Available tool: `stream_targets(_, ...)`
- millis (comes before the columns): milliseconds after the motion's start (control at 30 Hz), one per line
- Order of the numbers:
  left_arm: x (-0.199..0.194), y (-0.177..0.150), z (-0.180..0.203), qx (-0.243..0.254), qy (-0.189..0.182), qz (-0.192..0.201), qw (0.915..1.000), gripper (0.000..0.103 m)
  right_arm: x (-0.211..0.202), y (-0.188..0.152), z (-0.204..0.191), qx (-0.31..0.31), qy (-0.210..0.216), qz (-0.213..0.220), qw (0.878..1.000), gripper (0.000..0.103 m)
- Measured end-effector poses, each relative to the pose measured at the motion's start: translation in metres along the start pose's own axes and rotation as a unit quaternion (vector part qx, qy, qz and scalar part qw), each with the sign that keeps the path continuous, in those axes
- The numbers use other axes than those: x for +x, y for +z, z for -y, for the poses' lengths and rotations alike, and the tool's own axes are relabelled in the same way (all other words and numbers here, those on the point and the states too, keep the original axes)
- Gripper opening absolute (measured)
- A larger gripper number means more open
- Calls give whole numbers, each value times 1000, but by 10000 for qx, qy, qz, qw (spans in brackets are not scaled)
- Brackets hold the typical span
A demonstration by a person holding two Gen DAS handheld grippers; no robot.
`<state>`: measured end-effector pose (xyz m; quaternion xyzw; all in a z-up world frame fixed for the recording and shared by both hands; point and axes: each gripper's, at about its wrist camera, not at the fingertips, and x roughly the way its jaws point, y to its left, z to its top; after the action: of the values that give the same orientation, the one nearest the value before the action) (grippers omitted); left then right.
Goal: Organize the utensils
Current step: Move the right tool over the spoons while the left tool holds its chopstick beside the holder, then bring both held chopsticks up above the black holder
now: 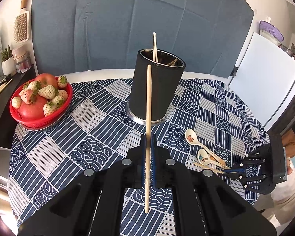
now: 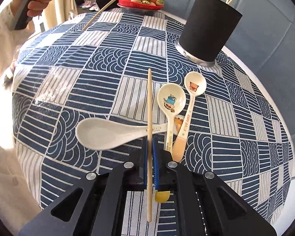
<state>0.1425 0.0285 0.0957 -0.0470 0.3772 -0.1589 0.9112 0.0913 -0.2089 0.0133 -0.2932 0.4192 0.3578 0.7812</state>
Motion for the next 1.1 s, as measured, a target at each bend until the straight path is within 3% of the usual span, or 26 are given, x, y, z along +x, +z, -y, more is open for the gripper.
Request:
stream_targets(233, 0, -4, -8, -64, 186, -12, 9998, 5, -9, 3, 12, 489, 255, 274, 9981, 5)
stream_targets(633, -1, 3, -20, -63, 22, 171, 9998, 5, -33, 19, 39, 1123, 481, 941, 9880, 5)
stream_targets(900, -23, 38, -20, 269, 72, 344, 9990, 5, -73, 64, 56, 1124, 281, 1527, 9815, 5)
stream_targets(1100, -33, 69, -17, 467, 1, 619, 9970, 5, -103, 96, 80, 1286, 314, 2237, 9656, 5)
